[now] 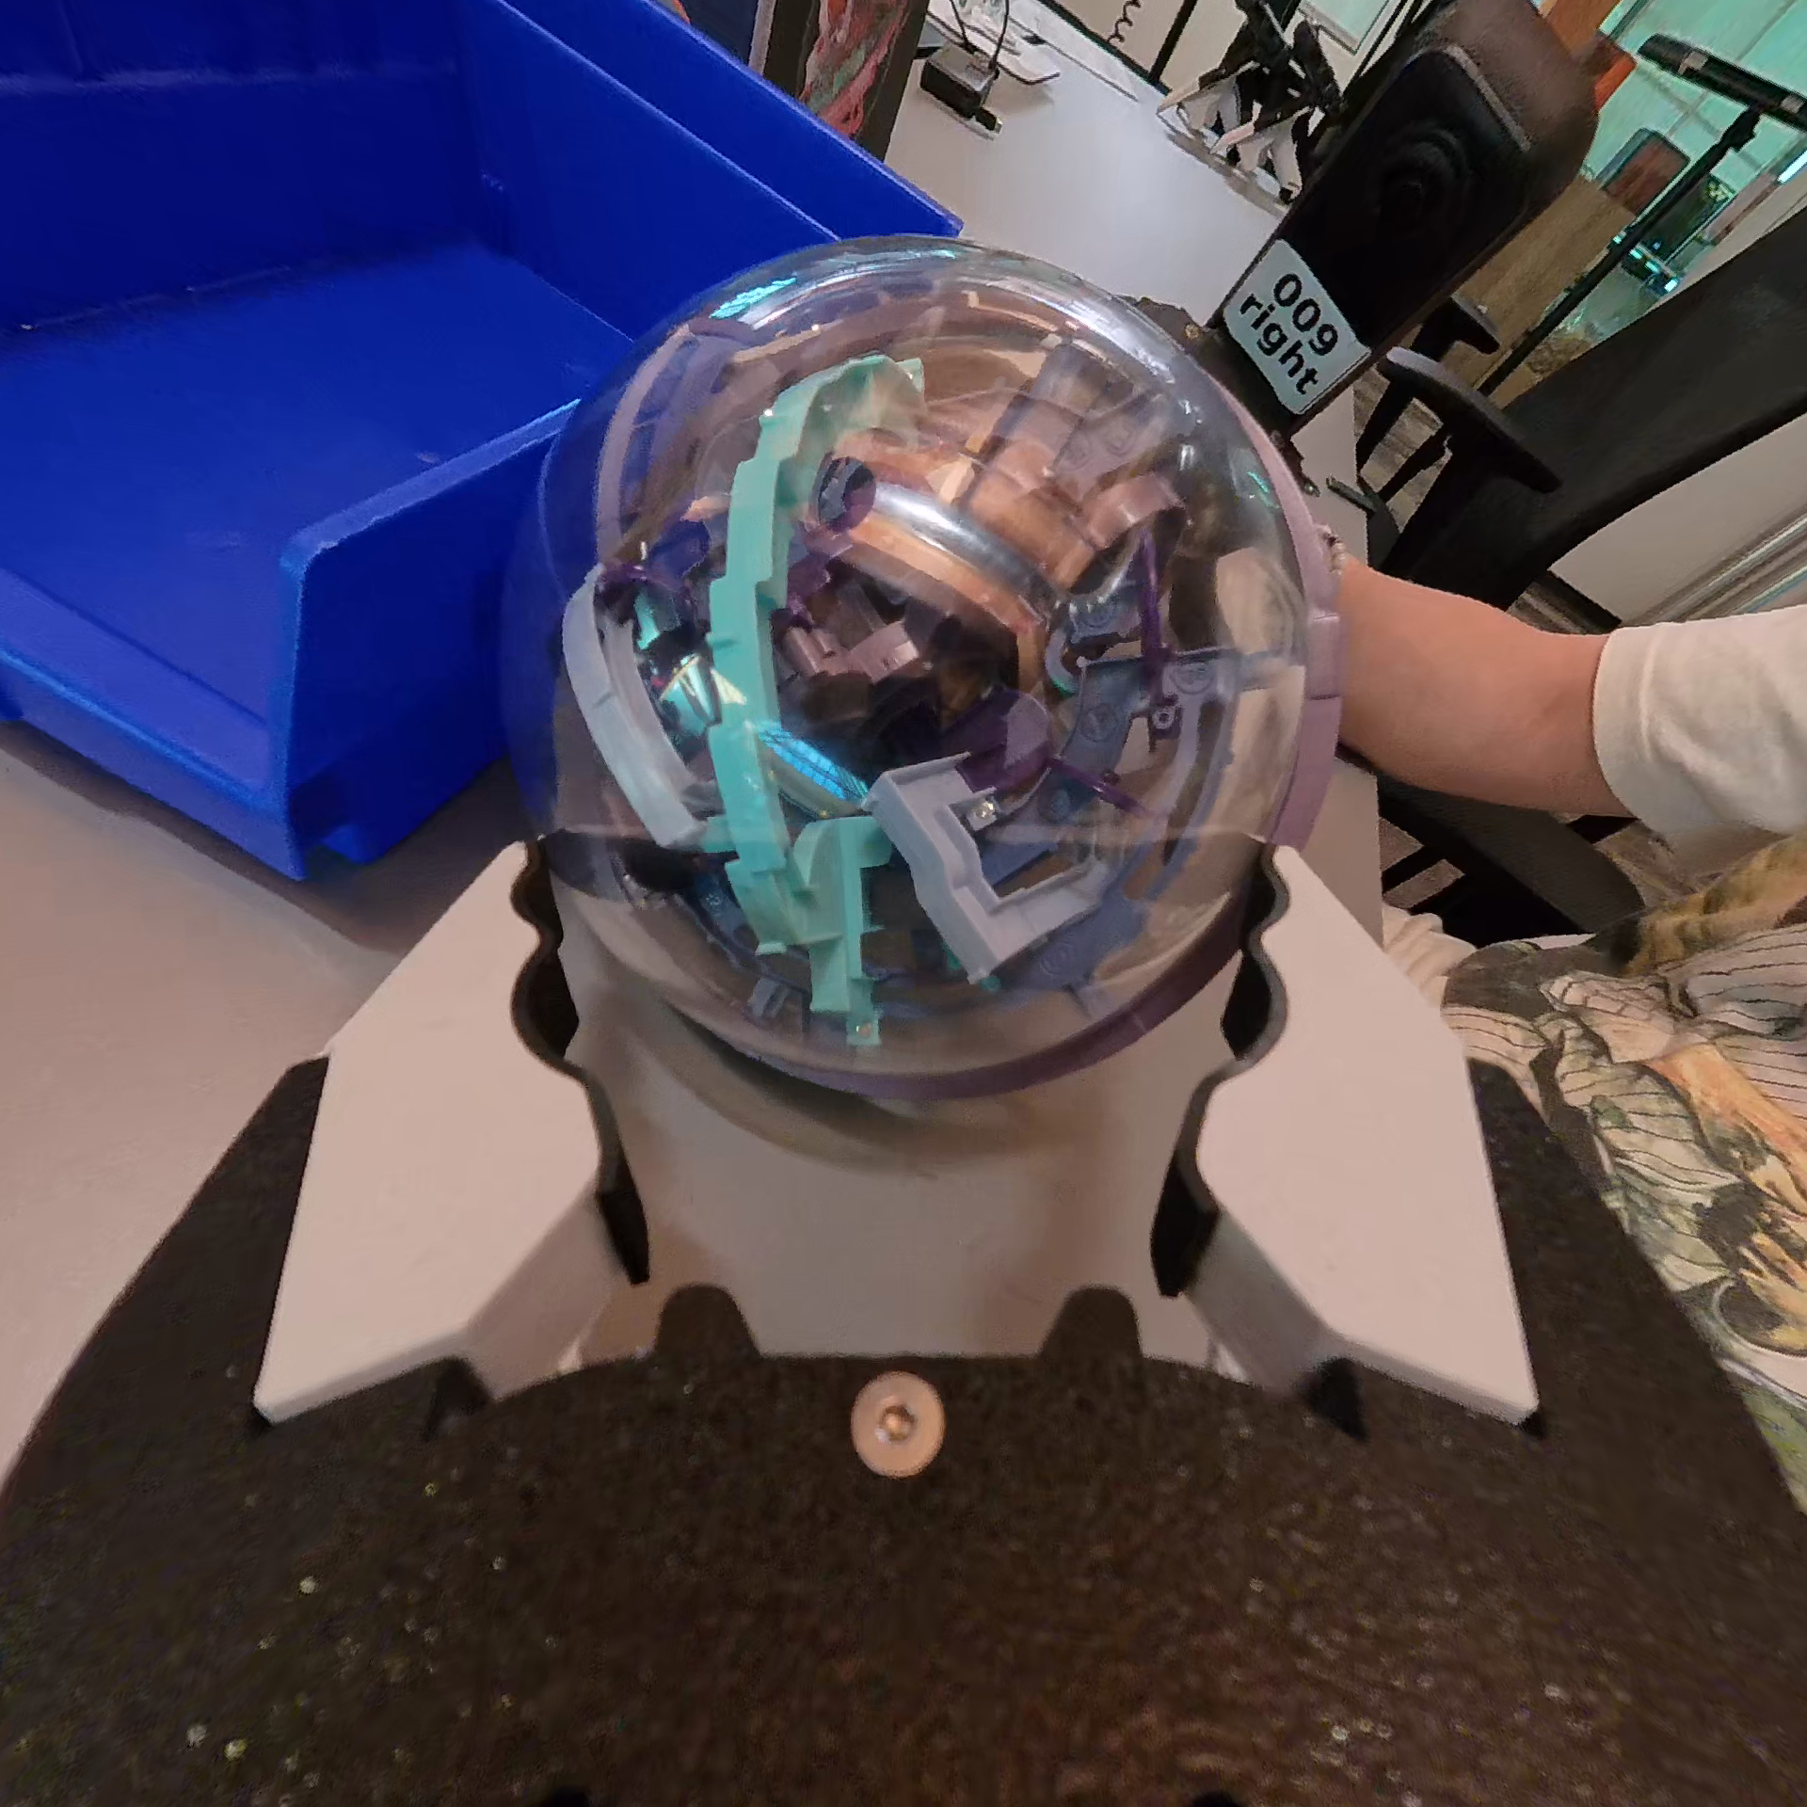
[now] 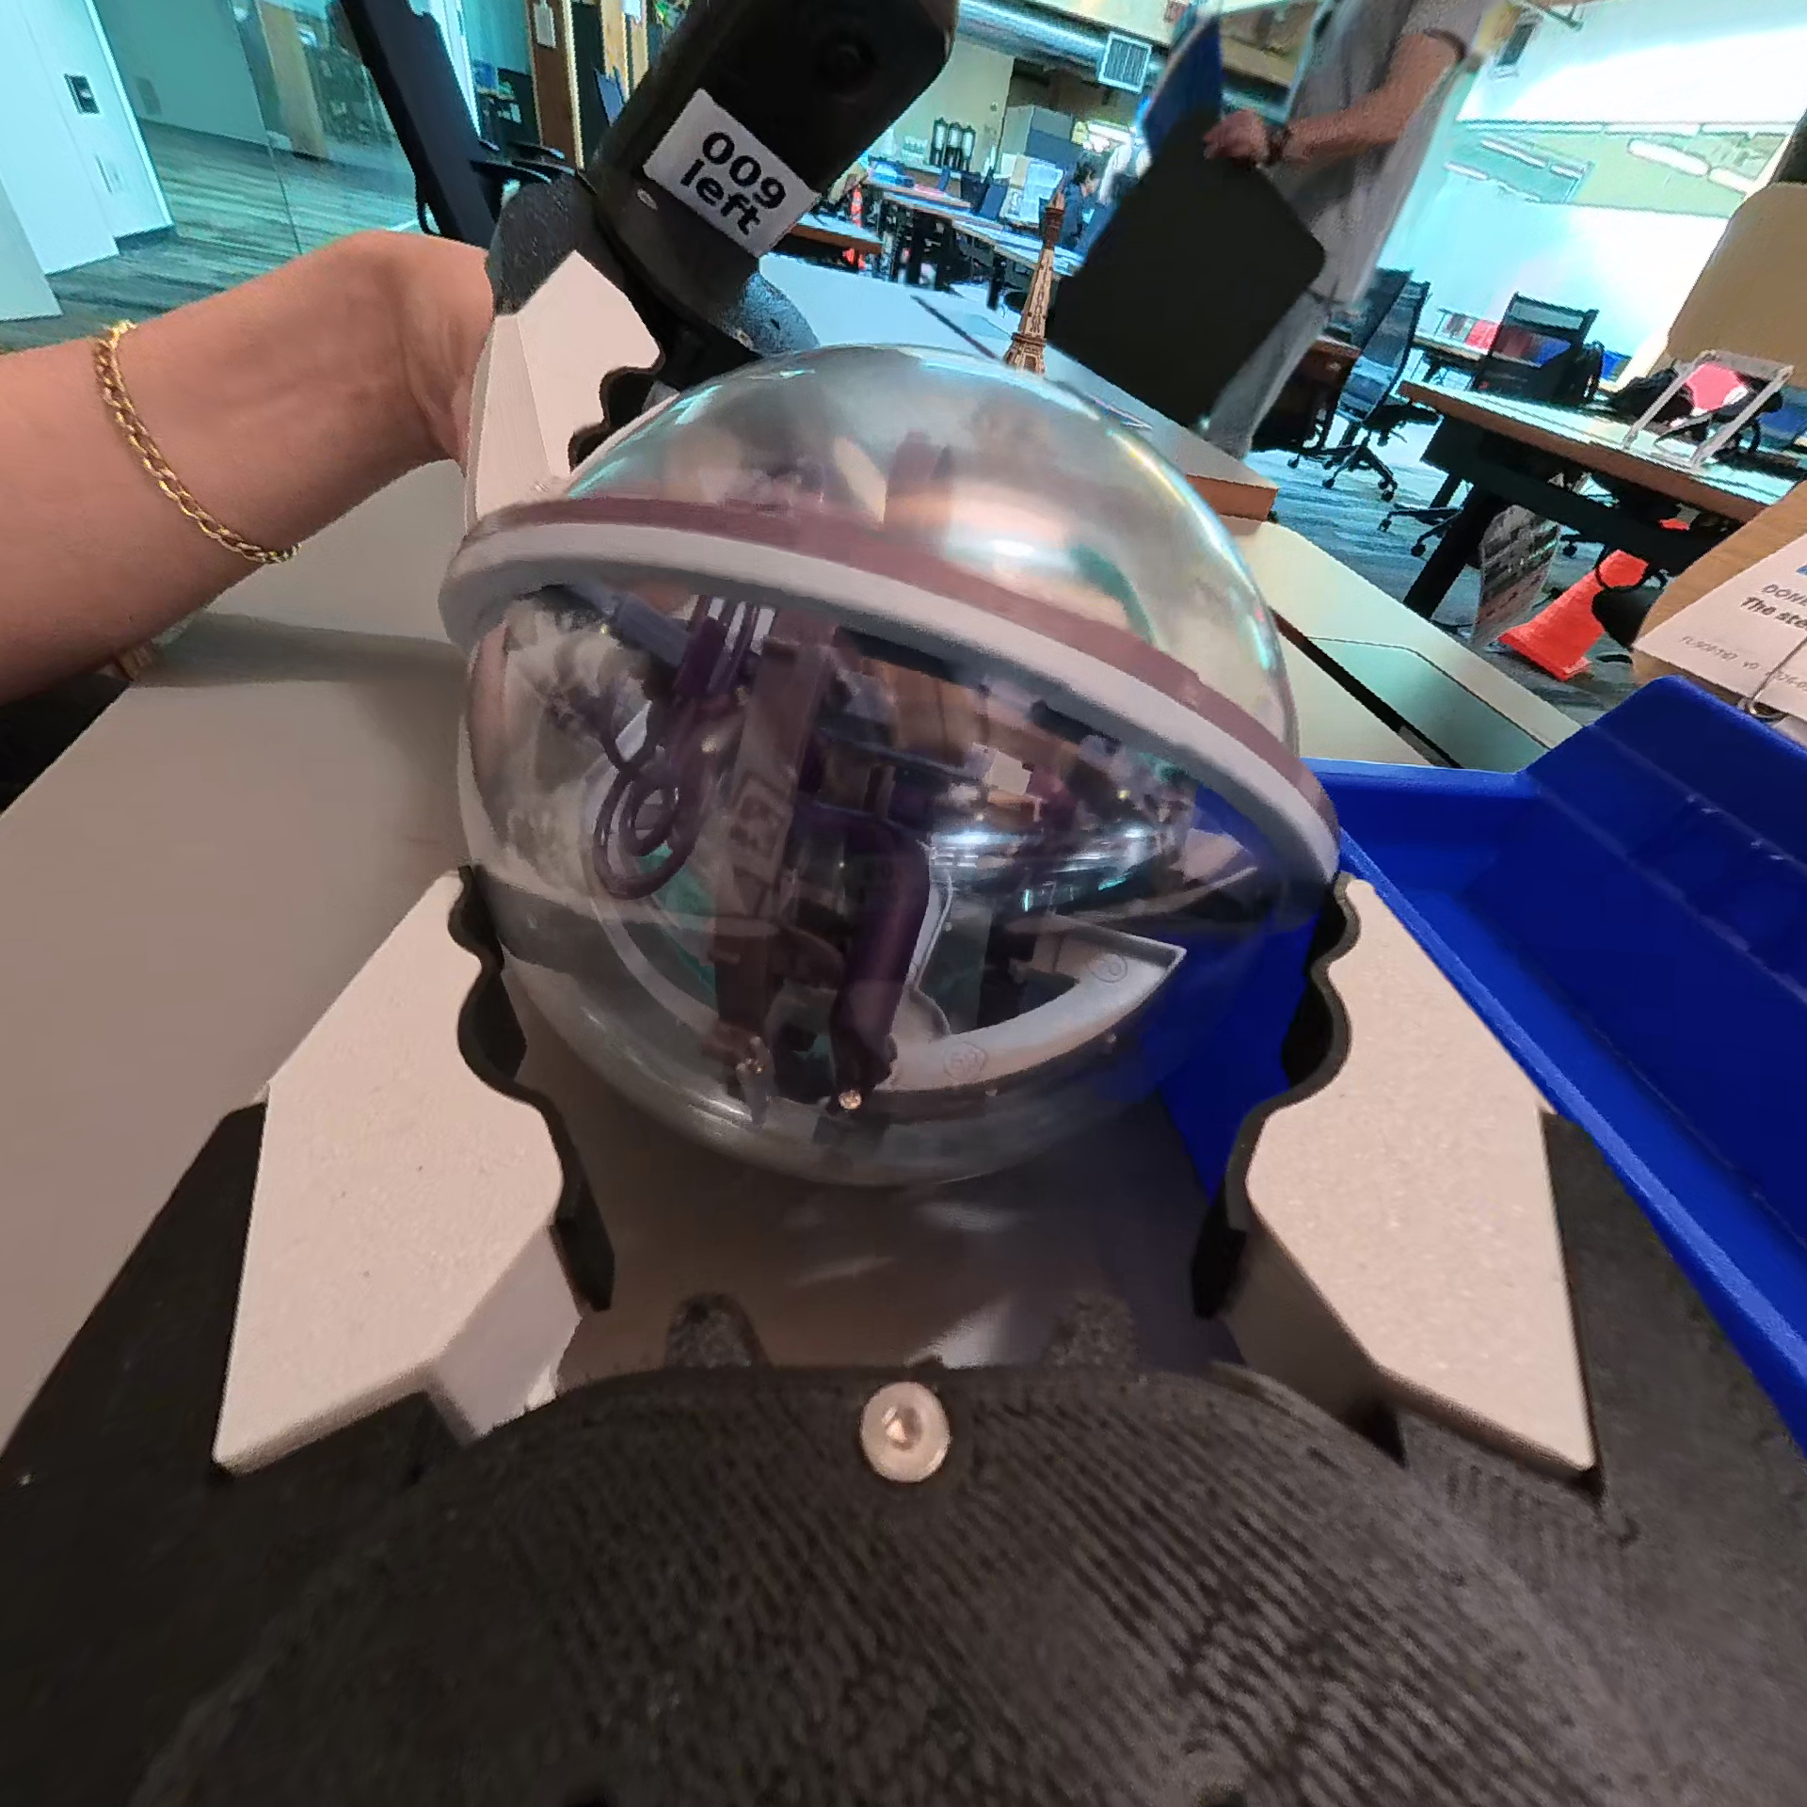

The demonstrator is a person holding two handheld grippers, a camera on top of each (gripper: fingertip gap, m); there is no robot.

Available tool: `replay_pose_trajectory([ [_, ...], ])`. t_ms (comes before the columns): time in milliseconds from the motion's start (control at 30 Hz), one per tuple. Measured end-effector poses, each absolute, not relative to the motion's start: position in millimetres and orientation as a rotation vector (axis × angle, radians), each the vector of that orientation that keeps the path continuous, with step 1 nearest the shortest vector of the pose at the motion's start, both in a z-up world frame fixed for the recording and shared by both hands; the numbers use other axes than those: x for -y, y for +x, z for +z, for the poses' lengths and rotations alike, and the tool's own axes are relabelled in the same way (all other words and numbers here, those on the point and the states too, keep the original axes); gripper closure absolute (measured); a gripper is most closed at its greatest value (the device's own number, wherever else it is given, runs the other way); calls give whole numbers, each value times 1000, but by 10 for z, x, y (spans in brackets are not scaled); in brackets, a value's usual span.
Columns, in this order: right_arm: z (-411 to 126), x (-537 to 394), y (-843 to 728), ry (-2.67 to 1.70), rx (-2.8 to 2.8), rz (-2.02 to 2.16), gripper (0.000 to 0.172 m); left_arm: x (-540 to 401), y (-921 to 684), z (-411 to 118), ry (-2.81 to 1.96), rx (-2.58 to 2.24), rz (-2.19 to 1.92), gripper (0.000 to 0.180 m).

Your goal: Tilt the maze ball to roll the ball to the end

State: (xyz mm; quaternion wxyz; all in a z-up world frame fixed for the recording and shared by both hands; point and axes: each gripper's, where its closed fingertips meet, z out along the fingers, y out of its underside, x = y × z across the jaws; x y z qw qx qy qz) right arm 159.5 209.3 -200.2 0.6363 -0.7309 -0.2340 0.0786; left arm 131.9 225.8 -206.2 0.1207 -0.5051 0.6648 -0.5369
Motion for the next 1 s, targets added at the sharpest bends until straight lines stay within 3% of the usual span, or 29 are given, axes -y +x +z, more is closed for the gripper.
replay_pose_trajectory([
  [233, -2129, -2106, 1581, -1702, 636, 52, 14, -2193, 1338, -2171, -1437, -2008, -1492, 30],
  [1000, -2119, -2114, 1553, -1657, 681, -15, 16, -2207, 1313, -2126, -1454, -2006, -1513, 31],
])
